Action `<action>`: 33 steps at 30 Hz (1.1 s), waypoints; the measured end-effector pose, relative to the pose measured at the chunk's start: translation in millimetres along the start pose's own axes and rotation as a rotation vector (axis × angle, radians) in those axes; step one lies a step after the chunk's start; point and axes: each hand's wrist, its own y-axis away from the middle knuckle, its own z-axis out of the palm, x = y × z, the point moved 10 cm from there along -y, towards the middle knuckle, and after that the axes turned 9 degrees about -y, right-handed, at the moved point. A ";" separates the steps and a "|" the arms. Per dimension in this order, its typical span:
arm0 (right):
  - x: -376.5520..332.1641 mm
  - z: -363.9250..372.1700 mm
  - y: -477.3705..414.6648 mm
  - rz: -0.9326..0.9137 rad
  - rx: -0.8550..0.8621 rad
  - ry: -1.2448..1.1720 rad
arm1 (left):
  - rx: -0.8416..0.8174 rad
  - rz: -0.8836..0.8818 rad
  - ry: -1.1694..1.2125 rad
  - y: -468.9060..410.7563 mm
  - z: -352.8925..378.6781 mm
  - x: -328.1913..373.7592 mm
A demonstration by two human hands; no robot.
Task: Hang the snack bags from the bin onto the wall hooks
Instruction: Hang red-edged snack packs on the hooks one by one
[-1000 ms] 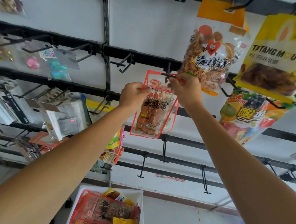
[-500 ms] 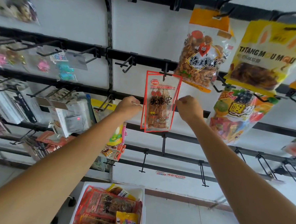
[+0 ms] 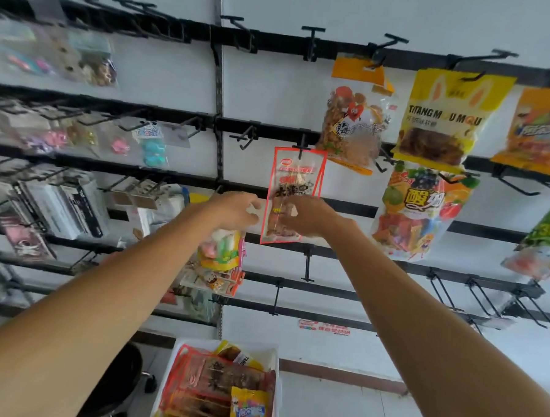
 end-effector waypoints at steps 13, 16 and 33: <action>-67.6 82.6 33.1 -0.221 -0.189 -0.018 | -0.021 -0.236 -0.055 112.5 25.6 -55.0; -66.7 113.7 46.0 -0.245 -0.247 -0.012 | -0.073 -0.266 -0.019 130.2 56.6 -50.2; -41.3 333.6 71.7 -0.194 -0.623 0.010 | -0.339 -0.351 0.085 177.6 254.3 -143.1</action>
